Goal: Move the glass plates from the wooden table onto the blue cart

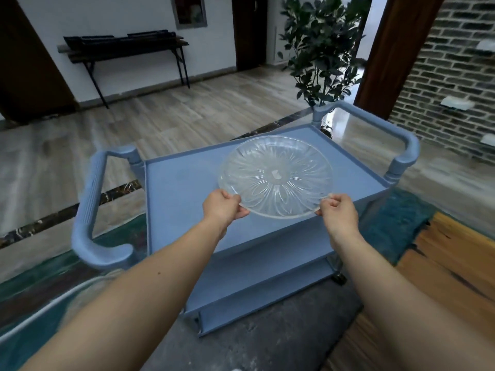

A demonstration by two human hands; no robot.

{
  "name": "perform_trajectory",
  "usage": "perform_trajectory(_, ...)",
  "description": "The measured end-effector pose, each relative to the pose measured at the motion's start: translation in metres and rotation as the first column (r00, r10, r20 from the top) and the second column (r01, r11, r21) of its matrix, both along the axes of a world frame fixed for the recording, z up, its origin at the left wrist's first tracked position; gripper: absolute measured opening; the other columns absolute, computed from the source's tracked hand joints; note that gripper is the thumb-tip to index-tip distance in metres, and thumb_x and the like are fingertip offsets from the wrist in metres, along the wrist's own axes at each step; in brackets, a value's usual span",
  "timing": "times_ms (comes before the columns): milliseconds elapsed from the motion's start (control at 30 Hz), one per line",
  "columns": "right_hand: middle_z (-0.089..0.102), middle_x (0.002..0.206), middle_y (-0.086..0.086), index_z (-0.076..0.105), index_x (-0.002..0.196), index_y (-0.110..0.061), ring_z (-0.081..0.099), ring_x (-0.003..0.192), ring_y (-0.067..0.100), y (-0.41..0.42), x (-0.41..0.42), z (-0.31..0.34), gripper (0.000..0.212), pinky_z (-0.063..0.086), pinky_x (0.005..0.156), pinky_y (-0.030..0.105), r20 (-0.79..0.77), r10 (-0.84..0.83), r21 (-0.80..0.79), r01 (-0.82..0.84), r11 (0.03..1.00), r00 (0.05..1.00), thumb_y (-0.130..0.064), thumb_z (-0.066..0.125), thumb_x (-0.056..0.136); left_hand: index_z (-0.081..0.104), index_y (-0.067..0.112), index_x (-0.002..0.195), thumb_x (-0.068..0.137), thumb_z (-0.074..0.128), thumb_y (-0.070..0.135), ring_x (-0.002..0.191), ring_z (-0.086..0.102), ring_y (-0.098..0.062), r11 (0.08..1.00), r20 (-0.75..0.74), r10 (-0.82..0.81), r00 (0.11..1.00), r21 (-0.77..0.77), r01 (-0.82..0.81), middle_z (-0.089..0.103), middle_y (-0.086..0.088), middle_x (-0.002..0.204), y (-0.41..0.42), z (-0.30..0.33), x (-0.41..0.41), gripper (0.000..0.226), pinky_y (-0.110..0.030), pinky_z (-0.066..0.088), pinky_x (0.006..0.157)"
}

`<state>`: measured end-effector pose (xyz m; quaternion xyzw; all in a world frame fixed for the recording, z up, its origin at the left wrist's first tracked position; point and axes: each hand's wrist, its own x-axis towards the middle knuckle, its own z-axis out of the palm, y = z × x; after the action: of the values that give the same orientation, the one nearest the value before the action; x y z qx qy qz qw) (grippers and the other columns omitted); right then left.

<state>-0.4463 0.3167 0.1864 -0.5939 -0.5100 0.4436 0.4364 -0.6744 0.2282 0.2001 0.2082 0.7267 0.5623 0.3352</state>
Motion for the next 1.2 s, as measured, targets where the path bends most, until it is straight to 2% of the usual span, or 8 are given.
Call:
perform_trajectory(133, 0.065, 0.093, 0.006, 0.054, 0.103, -0.012, 0.063, 0.064, 0.006, 0.031, -0.045, -0.011, 0.012, 0.045, 0.060, 0.021, 0.036, -0.015, -0.018, 0.016, 1.000, 0.999, -0.015, 0.054, 0.092, 0.047, 0.011, 0.072, 0.087, 0.057, 0.003, 0.052, 0.073, -0.019, 1.000, 0.015, -0.016, 1.000, -0.011, 0.016, 0.066, -0.010, 0.066, 0.028, -0.014, -0.044, 0.019, -0.037, 0.063, 0.074)
perform_trajectory(367, 0.064, 0.083, -0.004, 0.054, 0.099, -0.014, 0.070, 0.079, 0.017, 0.061, -0.089, -0.041, 0.009, 0.053, 0.085, 0.039, 0.115, -0.017, -0.094, 0.028, 0.995, 0.993, -0.018, 0.054, 0.091, 0.042, 0.013, 0.074, 0.088, 0.057, 0.003, 0.047, 0.070, -0.015, 0.997, 0.042, -0.042, 0.998, -0.061, 0.045, 0.065, -0.010, 0.061, 0.061, -0.043, -0.090, 0.022, -0.025, 0.062, 0.058)
perform_trajectory(567, 0.064, 0.076, -0.006, 0.053, 0.096, -0.017, 0.070, 0.081, 0.021, 0.079, -0.107, -0.064, 0.007, 0.053, 0.084, 0.039, 0.163, -0.014, -0.125, 0.035, 0.992, 0.987, -0.019, 0.055, 0.089, 0.046, 0.011, 0.079, 0.089, 0.060, 0.005, 0.051, 0.071, -0.019, 0.989, 0.093, -0.084, 0.992, -0.112, 0.095, 0.067, -0.011, 0.063, 0.083, -0.065, -0.112, 0.018, -0.042, 0.063, 0.078)
perform_trajectory(767, 0.065, 0.081, -0.003, 0.051, 0.087, -0.024, 0.068, 0.069, 0.014, 0.093, -0.120, -0.074, 0.007, 0.050, 0.073, 0.029, 0.165, -0.038, -0.137, 0.061, 0.989, 0.986, -0.020, 0.056, 0.090, 0.045, 0.012, 0.074, 0.089, 0.061, 0.007, 0.050, 0.070, -0.017, 0.985, 0.096, -0.105, 0.990, -0.127, 0.116, 0.067, -0.015, 0.067, 0.099, -0.076, -0.128, 0.023, -0.040, 0.064, 0.074)
perform_trajectory(933, 0.067, 0.074, -0.002, 0.056, 0.101, -0.015, 0.066, 0.063, 0.010, 0.095, -0.121, -0.077, 0.015, 0.047, 0.061, 0.013, 0.286, -0.044, -0.094, 0.074, 0.993, 0.957, -0.025, 0.057, 0.090, 0.048, 0.013, 0.075, 0.087, 0.064, 0.017, 0.048, 0.072, -0.020, 0.958, -0.021, -0.185, 0.982, -0.226, 0.176, 0.069, -0.009, 0.059, 0.104, -0.079, -0.136, 0.020, -0.038, 0.064, 0.063)
perform_trajectory(1033, 0.067, 0.070, -0.005, 0.054, 0.101, -0.014, 0.071, 0.077, 0.020, 0.097, -0.117, -0.081, 0.019, 0.051, 0.077, 0.027, 0.322, -0.059, -0.073, 0.087, 0.993, 0.945, -0.028, 0.060, 0.090, 0.050, 0.017, 0.069, 0.086, 0.061, 0.034, 0.051, 0.073, -0.023, 0.894, -0.234, -0.361, 0.902, -0.361, 0.264, 0.070, -0.006, 0.060, 0.102, -0.078, -0.140, 0.026, -0.035, 0.062, 0.071)
perform_trajectory(1133, 0.068, 0.068, -0.005, 0.053, 0.092, -0.016, 0.072, 0.067, 0.014, 0.094, -0.113, -0.078, 0.019, 0.056, 0.076, 0.032, 0.299, -0.056, -0.084, 0.085, 0.993, 0.953, -0.031, 0.065, 0.089, 0.050, 0.018, 0.059, 0.090, 0.049, 0.042, 0.069, 0.073, -0.026, 0.775, -0.313, -0.554, 0.772, -0.533, 0.340, 0.074, -0.012, 0.062, 0.101, -0.069, -0.139, 0.040, -0.031, 0.055, 0.086)
perform_trajectory(1200, 0.070, 0.072, -0.002, 0.055, 0.090, -0.016, 0.072, 0.063, 0.013, 0.091, -0.108, -0.074, 0.019, 0.058, 0.078, 0.036, 0.276, -0.045, -0.088, 0.072, 0.994, 0.960, -0.032, 0.065, 0.089, 0.054, 0.015, 0.058, 0.094, 0.042, 0.047, 0.079, 0.071, -0.028, 0.700, -0.366, -0.637, 0.679, -0.644, 0.309, 0.070, -0.010, 0.057, 0.102, -0.063, -0.136, 0.049, -0.028, 0.051, 0.078)
